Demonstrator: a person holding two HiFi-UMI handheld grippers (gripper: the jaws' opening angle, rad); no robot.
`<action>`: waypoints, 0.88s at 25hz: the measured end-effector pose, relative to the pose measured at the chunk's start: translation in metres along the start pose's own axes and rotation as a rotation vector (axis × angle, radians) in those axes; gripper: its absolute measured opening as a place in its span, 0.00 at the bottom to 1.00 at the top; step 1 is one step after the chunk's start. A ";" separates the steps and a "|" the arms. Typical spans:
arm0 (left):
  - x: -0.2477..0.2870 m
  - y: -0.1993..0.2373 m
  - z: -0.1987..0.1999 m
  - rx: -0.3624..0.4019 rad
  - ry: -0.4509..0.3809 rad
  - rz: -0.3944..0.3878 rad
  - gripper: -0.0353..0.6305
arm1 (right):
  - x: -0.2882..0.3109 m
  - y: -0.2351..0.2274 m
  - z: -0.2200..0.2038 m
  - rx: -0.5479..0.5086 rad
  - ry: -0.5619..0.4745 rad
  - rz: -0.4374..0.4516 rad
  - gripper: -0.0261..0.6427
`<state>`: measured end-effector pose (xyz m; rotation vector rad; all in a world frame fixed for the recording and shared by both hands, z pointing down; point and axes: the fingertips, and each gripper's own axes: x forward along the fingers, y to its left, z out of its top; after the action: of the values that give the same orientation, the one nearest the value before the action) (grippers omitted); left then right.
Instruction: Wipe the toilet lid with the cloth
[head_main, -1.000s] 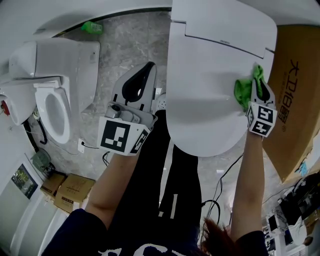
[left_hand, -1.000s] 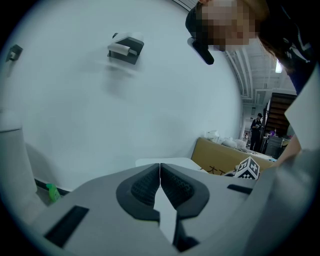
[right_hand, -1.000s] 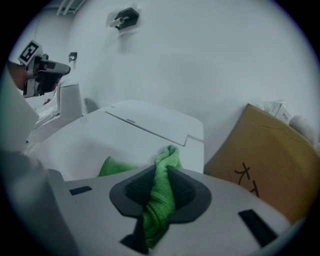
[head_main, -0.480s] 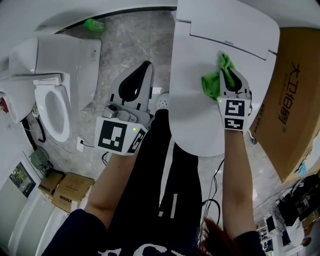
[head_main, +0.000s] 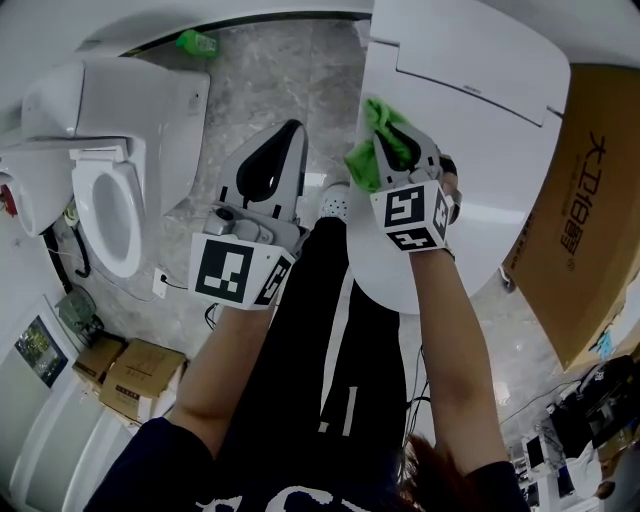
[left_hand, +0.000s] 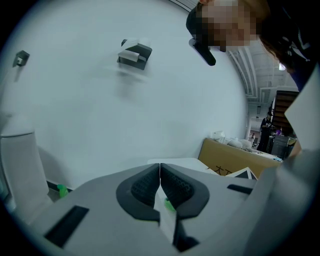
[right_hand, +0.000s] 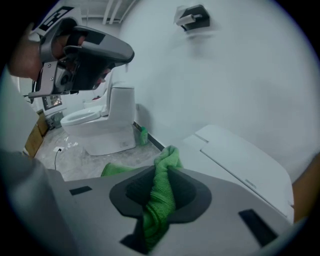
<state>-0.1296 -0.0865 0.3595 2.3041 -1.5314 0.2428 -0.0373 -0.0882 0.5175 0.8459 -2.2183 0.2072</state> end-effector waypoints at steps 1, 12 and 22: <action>-0.001 0.001 0.000 0.000 0.000 0.003 0.09 | 0.003 0.007 0.004 -0.013 -0.002 0.014 0.16; 0.002 -0.006 -0.006 0.003 0.011 0.000 0.09 | 0.005 0.032 0.010 -0.051 -0.020 0.159 0.16; 0.014 -0.022 -0.003 0.017 0.016 -0.027 0.09 | -0.032 -0.007 -0.033 -0.026 -0.016 0.112 0.16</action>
<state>-0.1036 -0.0891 0.3626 2.3294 -1.4947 0.2673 0.0031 -0.0649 0.5186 0.7126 -2.2808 0.2256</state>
